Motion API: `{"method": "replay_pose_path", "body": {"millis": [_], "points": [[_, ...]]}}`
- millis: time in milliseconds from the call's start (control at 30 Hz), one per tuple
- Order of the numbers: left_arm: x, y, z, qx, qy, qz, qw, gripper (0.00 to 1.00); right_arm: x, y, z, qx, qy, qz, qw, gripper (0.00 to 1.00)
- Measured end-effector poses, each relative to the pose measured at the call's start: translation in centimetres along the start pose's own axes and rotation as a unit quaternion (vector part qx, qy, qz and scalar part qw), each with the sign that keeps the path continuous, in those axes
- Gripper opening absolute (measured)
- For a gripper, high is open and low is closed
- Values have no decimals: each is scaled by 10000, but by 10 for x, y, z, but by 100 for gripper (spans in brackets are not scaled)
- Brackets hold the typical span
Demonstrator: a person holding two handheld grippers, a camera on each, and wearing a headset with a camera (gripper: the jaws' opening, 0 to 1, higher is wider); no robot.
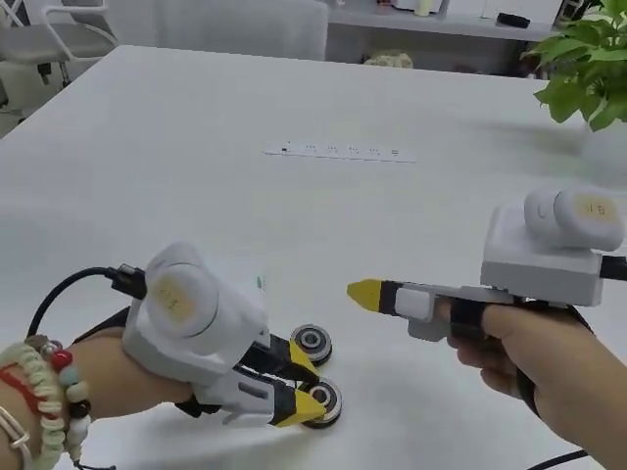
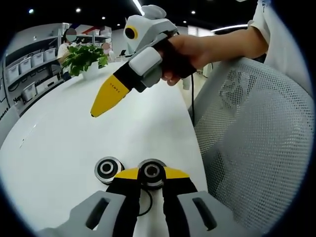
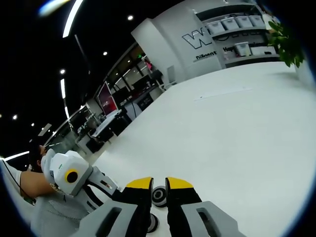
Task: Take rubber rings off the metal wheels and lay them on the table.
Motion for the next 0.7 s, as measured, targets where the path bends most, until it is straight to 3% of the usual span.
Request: {"method": "replay_pose_path", "body": {"millis": [300,433,500,600,700], "points": [[-1,-1,4,-6,-100,-5,9999,8,-1,1,3,137,100,-2,9999,8],[0,-1,6,28,-191,-6,9998,8,-3,11,6,283,263,-299,9988,10],[0,-2,6,64,-233,-11,9997,8,-5,13,11,647,494,-343,9961,10],[0,-2,6,55,-250,-21,9997,8,-8,17,19,1223,813,-391,9884,12],[0,-2,5,52,-243,-34,9997,8,-10,22,27,1762,1027,-566,9773,14]]}}
Point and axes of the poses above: the centre of the closed fingertips' face, and the gripper's own axes: x roughly backward along the fingers, y roughly to its left, z roughly out of its underside, the point moved 7 cm from there along x, roughly backward along the fingers, and after that the axes turned 4 degrees about z, right-handed, at the moved point
